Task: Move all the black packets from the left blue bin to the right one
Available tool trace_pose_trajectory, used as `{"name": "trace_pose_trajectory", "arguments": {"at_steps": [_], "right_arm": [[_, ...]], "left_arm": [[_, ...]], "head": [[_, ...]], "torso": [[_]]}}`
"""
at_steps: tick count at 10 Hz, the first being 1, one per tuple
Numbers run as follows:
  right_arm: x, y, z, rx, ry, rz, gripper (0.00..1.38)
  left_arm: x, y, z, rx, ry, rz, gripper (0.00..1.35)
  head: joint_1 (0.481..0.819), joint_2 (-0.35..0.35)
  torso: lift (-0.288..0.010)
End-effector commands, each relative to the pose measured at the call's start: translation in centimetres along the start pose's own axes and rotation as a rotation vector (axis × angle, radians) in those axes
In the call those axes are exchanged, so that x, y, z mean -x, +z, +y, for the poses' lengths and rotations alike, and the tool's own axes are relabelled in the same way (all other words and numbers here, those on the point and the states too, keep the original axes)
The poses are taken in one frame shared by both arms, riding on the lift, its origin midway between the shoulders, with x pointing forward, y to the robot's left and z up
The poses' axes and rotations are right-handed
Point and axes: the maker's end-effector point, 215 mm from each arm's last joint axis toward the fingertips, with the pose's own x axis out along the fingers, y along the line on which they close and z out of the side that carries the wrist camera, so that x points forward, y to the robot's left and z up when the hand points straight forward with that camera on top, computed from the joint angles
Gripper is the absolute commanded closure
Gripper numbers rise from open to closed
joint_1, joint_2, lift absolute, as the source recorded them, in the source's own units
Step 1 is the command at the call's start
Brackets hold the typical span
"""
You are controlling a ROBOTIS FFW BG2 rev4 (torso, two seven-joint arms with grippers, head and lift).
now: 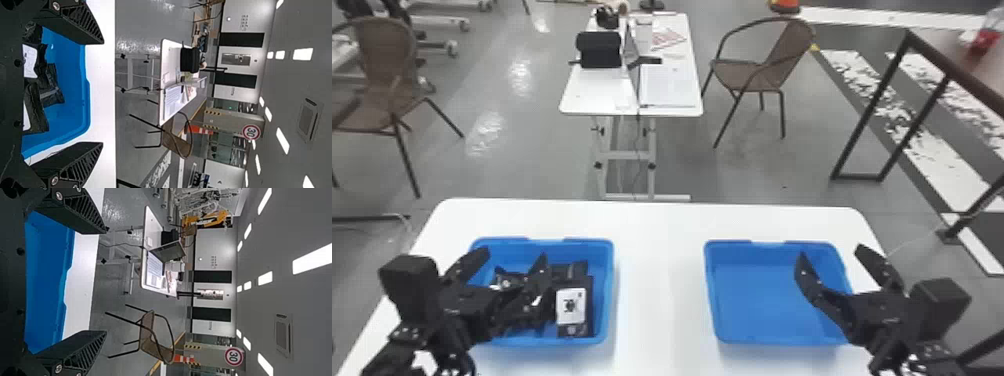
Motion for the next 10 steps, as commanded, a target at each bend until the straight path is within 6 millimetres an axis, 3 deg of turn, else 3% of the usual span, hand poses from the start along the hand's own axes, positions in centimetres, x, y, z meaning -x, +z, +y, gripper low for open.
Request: {"name": "trace_pose_trajectory", "arguments": {"at_steps": [1,6,10], "right_arm": [[-0.1,0.0,0.1,-0.005,0.003,0.000,0.11],[-0.1,-0.3,0.2,-0.018,0.005,0.003,0.11],[-0.3,-0.8,1.0,-0.042,0.022,0.011,0.11]], "left_arm": [[0.0,-0.2,-0.1,0.006,0.000,0.003,0.11],[-0.1,-1.3,0.2,0.029,0.003,0.030,0.11],[-1.5,-6.5,1.4,0.139,0.013,0.139,0.15]], "head": [[0.695,-0.083],[0.695,-0.081],[0.695,-0.071]], "torso": [[0.000],[0.000],[0.000]]}}
